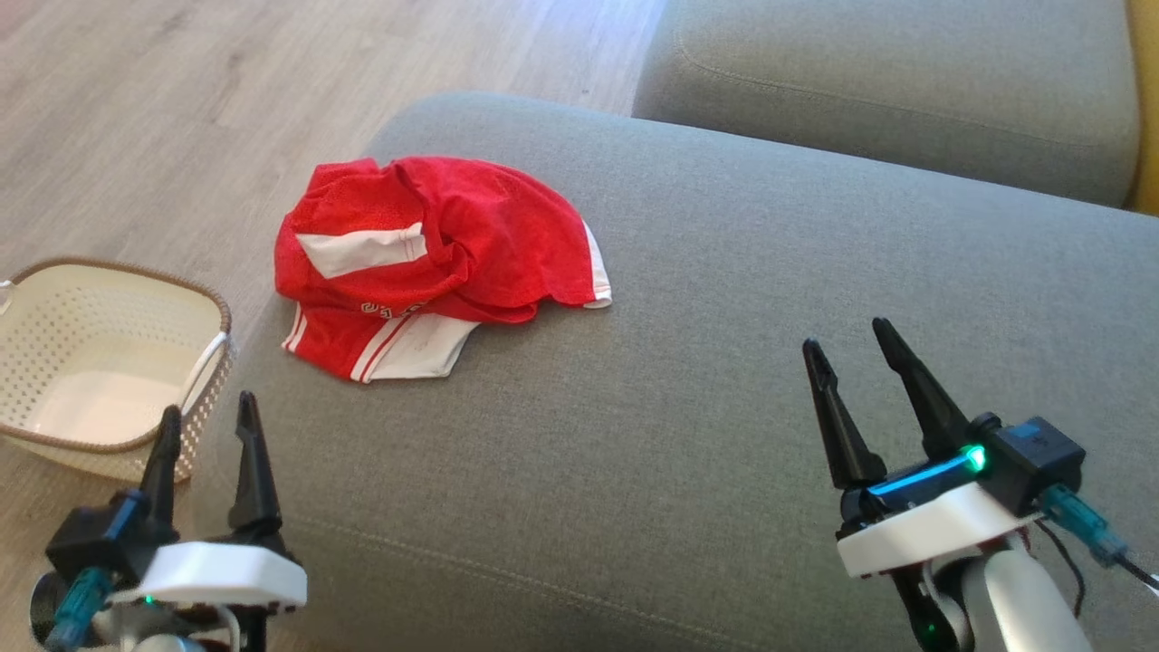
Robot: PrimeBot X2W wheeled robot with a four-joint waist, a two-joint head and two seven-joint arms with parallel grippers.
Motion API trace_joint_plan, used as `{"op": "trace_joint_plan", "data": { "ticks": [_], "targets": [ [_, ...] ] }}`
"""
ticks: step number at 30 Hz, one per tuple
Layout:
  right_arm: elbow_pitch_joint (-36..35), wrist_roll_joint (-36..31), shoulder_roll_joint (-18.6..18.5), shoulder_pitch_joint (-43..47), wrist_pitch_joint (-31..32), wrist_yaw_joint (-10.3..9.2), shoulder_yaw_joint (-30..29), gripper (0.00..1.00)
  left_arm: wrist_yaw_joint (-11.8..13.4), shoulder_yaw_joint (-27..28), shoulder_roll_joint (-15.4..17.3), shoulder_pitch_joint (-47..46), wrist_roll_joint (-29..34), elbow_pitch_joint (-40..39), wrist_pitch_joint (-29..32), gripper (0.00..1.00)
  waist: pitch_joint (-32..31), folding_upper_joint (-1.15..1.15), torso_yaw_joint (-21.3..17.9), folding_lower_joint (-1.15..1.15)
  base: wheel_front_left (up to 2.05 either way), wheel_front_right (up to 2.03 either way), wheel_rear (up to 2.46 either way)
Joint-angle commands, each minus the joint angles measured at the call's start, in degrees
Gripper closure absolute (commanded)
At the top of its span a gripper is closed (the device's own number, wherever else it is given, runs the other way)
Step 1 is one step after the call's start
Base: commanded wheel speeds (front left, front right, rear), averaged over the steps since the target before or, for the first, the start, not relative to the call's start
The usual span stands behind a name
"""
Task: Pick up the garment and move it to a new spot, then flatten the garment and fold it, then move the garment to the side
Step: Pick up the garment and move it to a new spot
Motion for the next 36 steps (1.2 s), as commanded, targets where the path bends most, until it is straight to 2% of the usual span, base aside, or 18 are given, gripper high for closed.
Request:
{"op": "trace_joint_plan", "data": {
  "ticks": [1,11,23,30,34,36],
  "targets": [
    [-1.8,0.7,0.0,-0.7,-0.5,-0.01,1.6,0.00,0.2,2.5,-0.2,-2.6,0.2,-2.6,-0.7,0.00,-0.2,0.00,0.2,0.01,0.00,0.00,0.00],
    [-1.4,1.4,0.0,-0.3,-0.5,-0.01,3.2,0.00,-1.9,5.7,-3.3,-0.3,3.9,-3.8,-0.7,0.00,-0.9,0.00,0.5,0.01,0.00,0.00,0.00],
    [-1.8,0.3,0.0,-1.2,-0.5,-0.01,4.3,0.00,-4.2,8.2,-4.3,-1.9,5.8,-3.9,-0.7,0.00,2.5,0.00,-1.4,0.01,0.00,0.00,0.00],
    [-3.3,-2.5,0.0,-4.2,-0.5,-0.01,3.6,0.00,-4.8,9.3,-1.6,-8.7,6.7,0.3,0.2,0.00,10.3,0.00,-3.7,0.01,0.00,0.00,0.00],
    [-4.1,-4.0,0.0,-5.9,-0.5,-0.01,2.6,0.00,-6.2,8.8,1.5,-15.8,7.0,4.0,3.9,0.00,15.0,0.00,-4.6,0.01,0.00,0.00,0.00],
    [-4.7,-5.3,0.0,-7.2,-0.3,-0.01,2.1,0.00,-7.6,9.1,2.3,-22.2,4.6,7.2,7.6,0.00,18.1,0.00,-5.2,0.01,0.00,0.00,0.00]
  ]
}}
